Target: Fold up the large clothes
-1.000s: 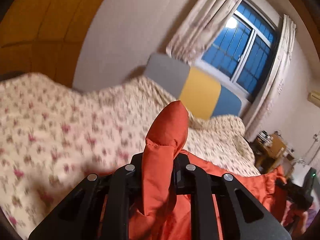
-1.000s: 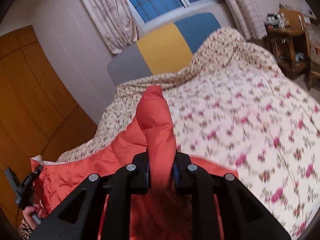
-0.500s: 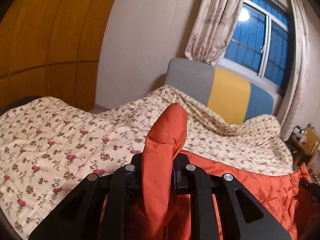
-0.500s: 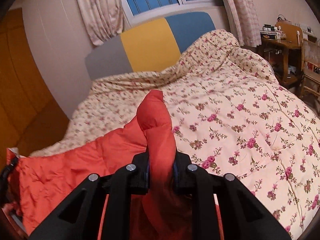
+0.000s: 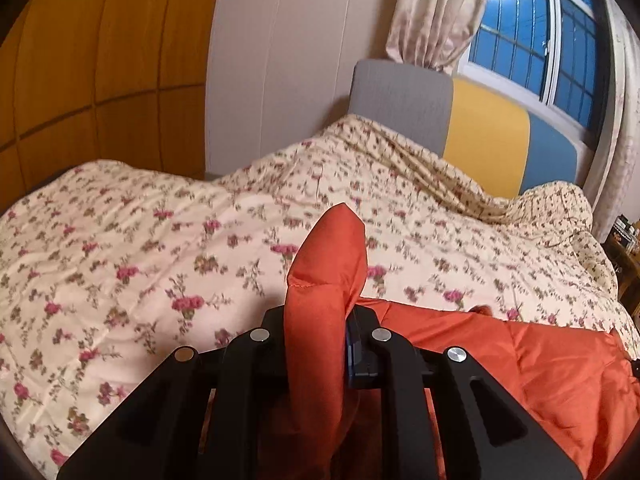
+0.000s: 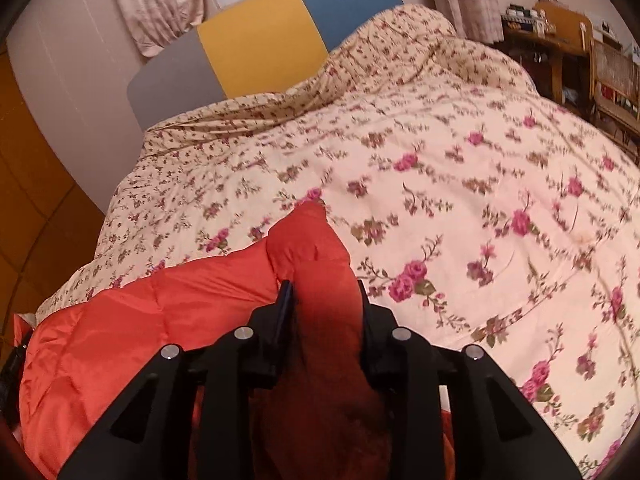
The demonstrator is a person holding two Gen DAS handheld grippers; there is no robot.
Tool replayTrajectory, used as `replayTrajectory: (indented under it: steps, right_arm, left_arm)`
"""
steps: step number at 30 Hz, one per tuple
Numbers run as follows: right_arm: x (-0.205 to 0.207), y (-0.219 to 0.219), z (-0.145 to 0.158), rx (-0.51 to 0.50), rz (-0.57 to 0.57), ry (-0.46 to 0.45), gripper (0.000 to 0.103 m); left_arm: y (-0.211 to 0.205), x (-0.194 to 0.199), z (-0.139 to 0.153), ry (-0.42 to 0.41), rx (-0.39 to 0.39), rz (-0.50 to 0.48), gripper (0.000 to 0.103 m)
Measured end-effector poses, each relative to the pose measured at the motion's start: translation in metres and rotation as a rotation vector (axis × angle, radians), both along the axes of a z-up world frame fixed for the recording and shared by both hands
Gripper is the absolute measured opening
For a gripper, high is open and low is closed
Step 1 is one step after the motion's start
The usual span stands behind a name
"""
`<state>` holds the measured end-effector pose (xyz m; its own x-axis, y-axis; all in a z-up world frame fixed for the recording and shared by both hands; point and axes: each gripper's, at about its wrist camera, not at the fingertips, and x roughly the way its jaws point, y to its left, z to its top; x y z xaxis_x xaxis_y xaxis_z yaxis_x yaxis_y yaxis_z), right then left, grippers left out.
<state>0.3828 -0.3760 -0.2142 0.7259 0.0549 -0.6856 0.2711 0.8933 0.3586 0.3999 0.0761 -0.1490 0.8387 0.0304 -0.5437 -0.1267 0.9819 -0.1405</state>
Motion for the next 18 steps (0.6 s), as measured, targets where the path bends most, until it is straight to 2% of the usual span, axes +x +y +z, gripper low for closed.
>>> replayTrajectory:
  steps: [8, 13, 17, 18]
  right_arm:
    - [0.01, 0.007, -0.015, -0.03, -0.006, 0.05, 0.033]
    - [0.014, 0.009, -0.021, -0.041, -0.005, 0.073, 0.036]
    - [0.016, 0.011, -0.023, -0.064, -0.011, 0.077, 0.036]
    - [0.016, 0.012, -0.023, -0.074, -0.012, 0.078, 0.036]
  left_arm:
    - [-0.001, 0.022, -0.03, 0.136, -0.02, -0.005, 0.023]
    - [0.0, 0.036, -0.045, 0.229, -0.031, -0.009, 0.033]
    - [-0.002, 0.039, -0.048, 0.262, -0.017, -0.004, 0.038]
    - [-0.002, 0.039, -0.048, 0.272, -0.01, 0.005, 0.043]
